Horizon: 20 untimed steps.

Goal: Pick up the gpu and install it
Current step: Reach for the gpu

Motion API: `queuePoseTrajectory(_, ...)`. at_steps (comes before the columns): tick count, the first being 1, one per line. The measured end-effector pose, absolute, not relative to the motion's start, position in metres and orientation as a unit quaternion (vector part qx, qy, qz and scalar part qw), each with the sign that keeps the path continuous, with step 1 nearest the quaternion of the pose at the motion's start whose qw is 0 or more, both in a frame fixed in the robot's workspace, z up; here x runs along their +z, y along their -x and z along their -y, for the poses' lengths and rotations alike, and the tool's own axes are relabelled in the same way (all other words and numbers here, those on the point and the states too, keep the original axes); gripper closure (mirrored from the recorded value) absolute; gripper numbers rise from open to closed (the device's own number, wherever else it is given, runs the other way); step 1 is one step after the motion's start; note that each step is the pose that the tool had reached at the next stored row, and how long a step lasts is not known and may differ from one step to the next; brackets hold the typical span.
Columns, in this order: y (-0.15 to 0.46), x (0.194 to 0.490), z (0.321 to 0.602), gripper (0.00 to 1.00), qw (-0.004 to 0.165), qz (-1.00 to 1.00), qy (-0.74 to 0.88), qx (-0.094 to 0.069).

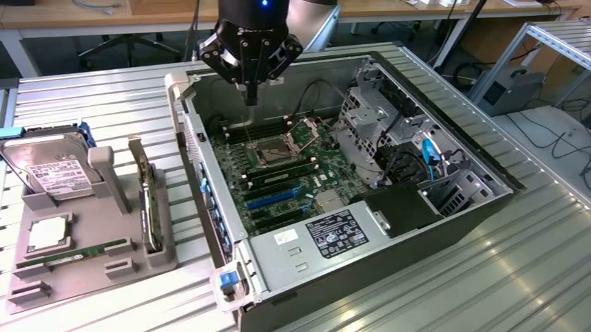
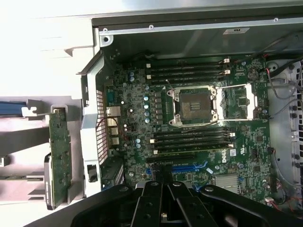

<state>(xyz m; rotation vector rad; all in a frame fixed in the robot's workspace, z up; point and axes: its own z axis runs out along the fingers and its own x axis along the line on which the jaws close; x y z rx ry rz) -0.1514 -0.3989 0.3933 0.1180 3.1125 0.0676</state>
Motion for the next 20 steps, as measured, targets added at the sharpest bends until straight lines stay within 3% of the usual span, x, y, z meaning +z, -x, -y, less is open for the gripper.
queuePoseTrajectory(20, 0.161, 0.3933, 0.3989, 0.89, 0.013, -0.999, -0.038, 0.022)
